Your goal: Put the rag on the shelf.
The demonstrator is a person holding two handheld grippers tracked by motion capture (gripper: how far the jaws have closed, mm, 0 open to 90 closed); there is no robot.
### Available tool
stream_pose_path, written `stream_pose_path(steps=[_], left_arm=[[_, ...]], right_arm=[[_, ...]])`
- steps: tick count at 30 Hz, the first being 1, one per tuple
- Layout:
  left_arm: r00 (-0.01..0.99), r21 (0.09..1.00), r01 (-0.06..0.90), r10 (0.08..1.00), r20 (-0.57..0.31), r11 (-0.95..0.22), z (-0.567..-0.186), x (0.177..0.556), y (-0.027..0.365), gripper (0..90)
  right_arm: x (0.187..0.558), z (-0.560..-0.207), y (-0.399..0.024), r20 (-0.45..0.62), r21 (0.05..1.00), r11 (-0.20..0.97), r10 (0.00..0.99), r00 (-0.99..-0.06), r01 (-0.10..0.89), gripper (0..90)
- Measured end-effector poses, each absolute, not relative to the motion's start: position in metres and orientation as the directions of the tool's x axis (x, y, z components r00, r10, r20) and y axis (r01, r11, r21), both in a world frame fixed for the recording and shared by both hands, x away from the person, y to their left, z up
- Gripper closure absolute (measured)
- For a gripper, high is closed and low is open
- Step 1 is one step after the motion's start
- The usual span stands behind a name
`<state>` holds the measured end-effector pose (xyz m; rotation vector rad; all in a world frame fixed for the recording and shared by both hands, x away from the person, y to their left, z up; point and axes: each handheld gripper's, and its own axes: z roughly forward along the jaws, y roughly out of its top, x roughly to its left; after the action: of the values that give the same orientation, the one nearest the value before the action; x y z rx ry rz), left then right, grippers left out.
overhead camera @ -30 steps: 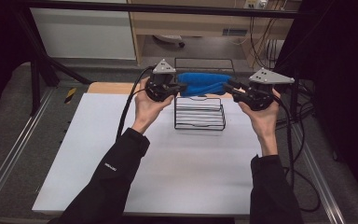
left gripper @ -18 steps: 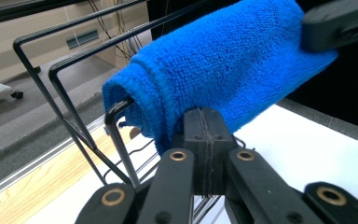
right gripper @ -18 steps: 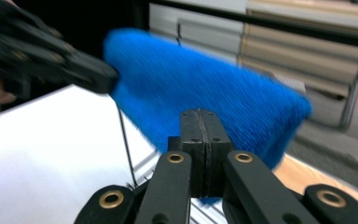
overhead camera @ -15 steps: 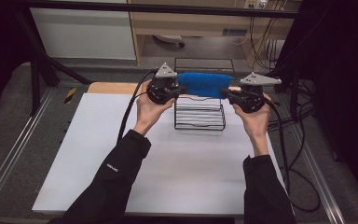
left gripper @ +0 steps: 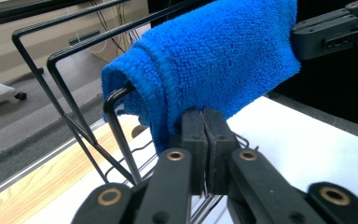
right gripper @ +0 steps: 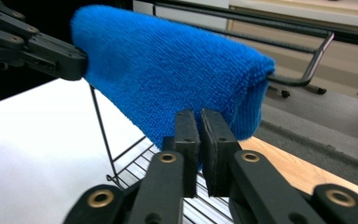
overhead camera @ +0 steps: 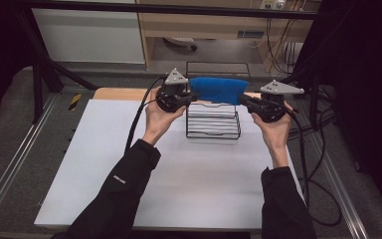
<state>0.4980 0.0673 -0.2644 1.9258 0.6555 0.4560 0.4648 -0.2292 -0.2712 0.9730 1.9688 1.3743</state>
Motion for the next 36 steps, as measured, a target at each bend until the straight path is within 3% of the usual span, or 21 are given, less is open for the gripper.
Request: stream_pose_path(steps=[3, 11, 21, 24, 30, 36], left_arm=[[0.778, 0.910, 0.247, 0.628, 0.019, -0.333, -0.264, 0.494, 0.072, 80.4], [0.768, 0.899, 0.273, 0.640, 0.010, -0.341, -0.264, 0.480, 0.088, 55.3], [0.745, 0.881, 0.298, 0.666, 0.027, -0.369, -0.277, 0.458, 0.119, 30.2], [0.747, 0.875, 0.311, 0.665, 0.016, -0.370, -0.285, 0.451, 0.129, 22.5], [0.740, 0.865, 0.340, 0.673, -0.003, -0.370, -0.309, 0.434, 0.149, 10.8], [0.723, 0.842, 0.369, 0.691, 0.005, -0.393, -0.340, 0.414, 0.166, 6.1]], right_arm=[[0.459, -0.266, -0.230, -0.025, 0.948, 0.209, 0.801, -0.599, 0.240, 80.2], [0.446, -0.255, -0.228, 0.000, 0.956, 0.179, 0.793, -0.610, 0.233, 59.2], [0.430, -0.254, -0.222, 0.020, 0.951, 0.173, 0.793, -0.609, 0.257, 30.6], [0.422, -0.258, -0.219, 0.018, 0.951, 0.178, 0.781, -0.624, 0.252, 26.2], [0.410, -0.272, -0.216, 0.016, 0.943, 0.200, 0.773, -0.634, 0.267, 14.2], [0.401, -0.299, -0.216, 0.047, 0.931, 0.199, 0.766, -0.641, 0.305, 7.4]])
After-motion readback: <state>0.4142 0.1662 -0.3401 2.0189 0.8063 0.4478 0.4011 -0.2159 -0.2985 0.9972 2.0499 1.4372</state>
